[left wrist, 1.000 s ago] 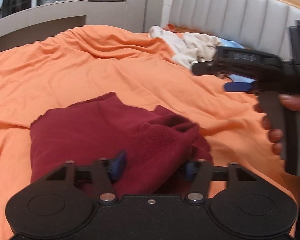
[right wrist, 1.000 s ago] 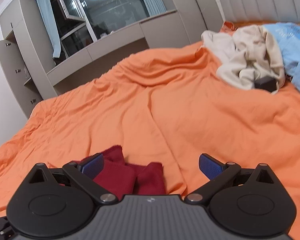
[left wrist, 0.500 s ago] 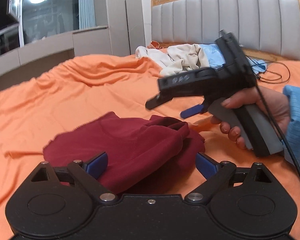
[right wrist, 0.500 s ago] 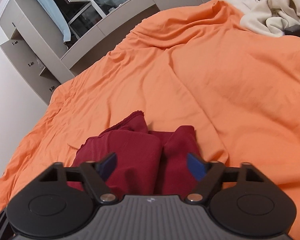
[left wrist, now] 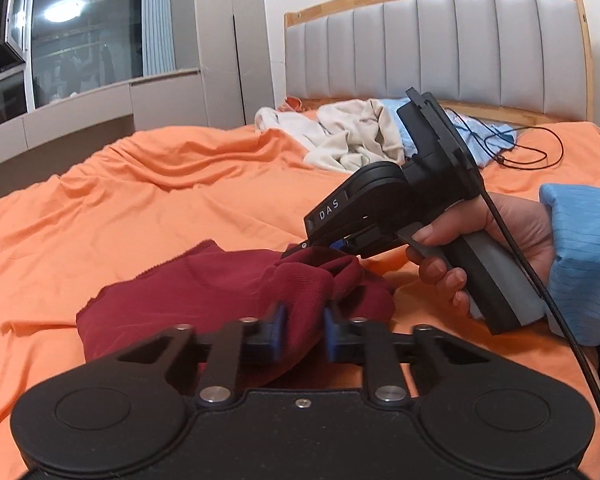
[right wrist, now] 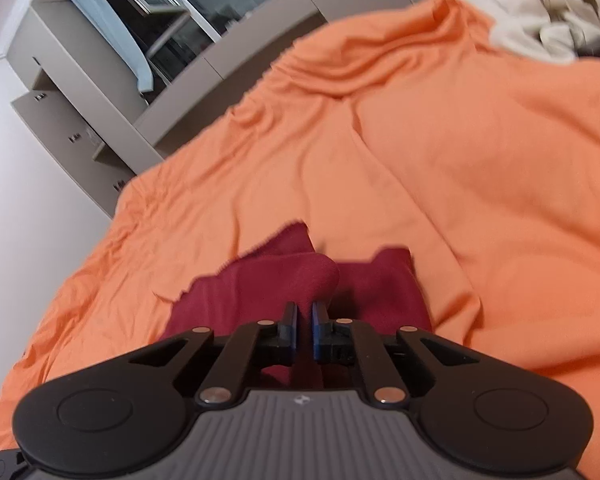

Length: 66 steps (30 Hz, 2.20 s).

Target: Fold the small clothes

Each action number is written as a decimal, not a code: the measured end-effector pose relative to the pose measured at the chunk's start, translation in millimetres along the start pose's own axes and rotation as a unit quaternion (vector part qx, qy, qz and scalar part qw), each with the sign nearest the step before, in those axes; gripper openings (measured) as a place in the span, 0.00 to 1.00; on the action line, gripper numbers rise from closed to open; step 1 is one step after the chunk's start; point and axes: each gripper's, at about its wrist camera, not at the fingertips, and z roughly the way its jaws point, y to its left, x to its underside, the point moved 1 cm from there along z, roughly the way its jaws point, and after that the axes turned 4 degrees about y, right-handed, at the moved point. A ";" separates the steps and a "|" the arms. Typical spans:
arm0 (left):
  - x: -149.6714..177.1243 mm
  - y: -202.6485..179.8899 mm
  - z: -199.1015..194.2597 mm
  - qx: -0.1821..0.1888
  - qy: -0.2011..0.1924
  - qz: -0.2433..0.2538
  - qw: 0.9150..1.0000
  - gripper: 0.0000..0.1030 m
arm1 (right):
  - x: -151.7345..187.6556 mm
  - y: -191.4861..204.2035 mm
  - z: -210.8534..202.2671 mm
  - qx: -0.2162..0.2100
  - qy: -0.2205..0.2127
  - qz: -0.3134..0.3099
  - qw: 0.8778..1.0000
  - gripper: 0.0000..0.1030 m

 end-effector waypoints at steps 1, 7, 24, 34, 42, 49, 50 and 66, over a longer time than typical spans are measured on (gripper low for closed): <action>0.1 -0.1 0.2 0.000 -0.003 -0.001 1.000 0.15 | -1.6 2.1 -3.9 -0.001 -0.009 -0.004 1.000 0.07; -8.6 -3.1 1.9 0.006 -0.015 -0.018 1.000 0.12 | -11.4 4.5 -24.6 0.013 -0.048 -0.012 0.999 0.07; -4.6 -29.9 36.0 0.050 0.025 0.003 0.998 0.16 | -1.5 -10.4 -13.3 0.102 -0.002 -0.022 0.995 0.16; -2.5 -29.1 38.4 0.064 0.029 -0.003 0.998 0.36 | -2.9 -7.6 -17.4 0.106 -0.008 -0.037 0.994 0.66; -12.9 13.9 16.2 0.110 0.013 -0.135 0.985 0.82 | -4.1 -6.3 -19.4 0.102 -0.006 -0.046 0.994 0.93; -18.0 69.1 -3.9 0.020 -0.015 -0.218 0.976 0.99 | 1.0 3.3 -12.2 0.109 0.025 -0.083 0.990 1.00; -16.5 76.9 -5.0 0.003 -0.012 -0.230 0.973 0.99 | 2.7 5.4 -10.5 0.106 0.036 -0.093 0.989 1.00; 47.1 132.2 32.5 -0.039 0.082 -0.327 0.941 1.00 | 16.6 22.1 -11.6 0.117 0.085 -0.181 0.973 1.00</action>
